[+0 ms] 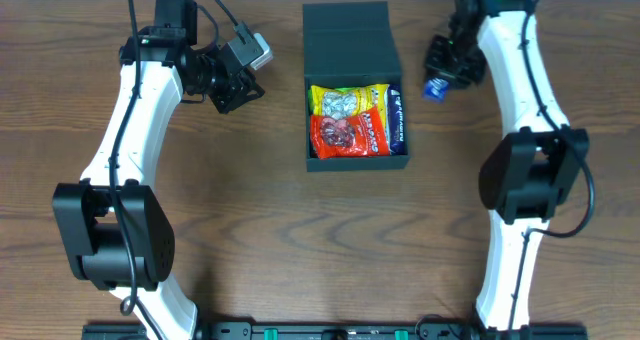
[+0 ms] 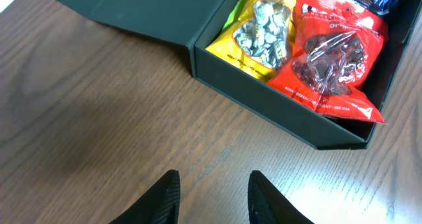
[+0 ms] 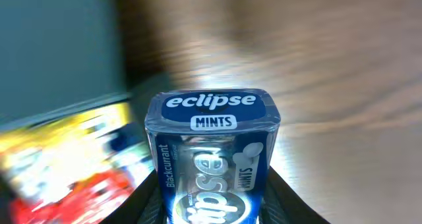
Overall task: Pack container
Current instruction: 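Carry the Eclipse tin left and drop it into the box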
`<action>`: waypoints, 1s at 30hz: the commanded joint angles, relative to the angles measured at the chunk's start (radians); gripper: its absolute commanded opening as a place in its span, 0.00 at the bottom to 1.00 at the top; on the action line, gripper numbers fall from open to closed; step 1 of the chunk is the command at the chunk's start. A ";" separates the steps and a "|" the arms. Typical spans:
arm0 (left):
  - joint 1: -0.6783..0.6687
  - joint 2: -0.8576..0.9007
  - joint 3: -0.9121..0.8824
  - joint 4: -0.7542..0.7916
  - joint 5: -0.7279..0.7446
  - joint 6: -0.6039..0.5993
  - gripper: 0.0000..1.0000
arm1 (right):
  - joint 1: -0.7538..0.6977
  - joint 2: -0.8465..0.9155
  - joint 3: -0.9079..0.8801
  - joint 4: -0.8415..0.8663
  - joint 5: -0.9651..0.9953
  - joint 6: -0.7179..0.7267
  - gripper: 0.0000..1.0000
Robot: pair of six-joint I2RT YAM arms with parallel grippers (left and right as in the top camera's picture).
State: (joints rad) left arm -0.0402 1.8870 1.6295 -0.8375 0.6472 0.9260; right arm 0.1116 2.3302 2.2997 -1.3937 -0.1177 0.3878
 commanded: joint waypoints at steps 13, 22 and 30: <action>0.000 -0.003 0.016 -0.003 0.000 0.020 0.37 | 0.236 -0.021 0.000 0.001 0.038 -0.006 0.02; 0.000 -0.003 0.016 -0.002 0.000 0.020 0.40 | 0.237 -0.021 -0.006 -0.039 0.064 -0.024 0.24; 0.000 -0.003 0.016 0.001 0.000 0.020 0.42 | 0.233 -0.021 -0.005 -0.031 0.064 -0.029 0.81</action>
State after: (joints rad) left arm -0.0402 1.8870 1.6295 -0.8364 0.6472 0.9375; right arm 0.3481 2.3249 2.3005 -1.4273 -0.0666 0.3584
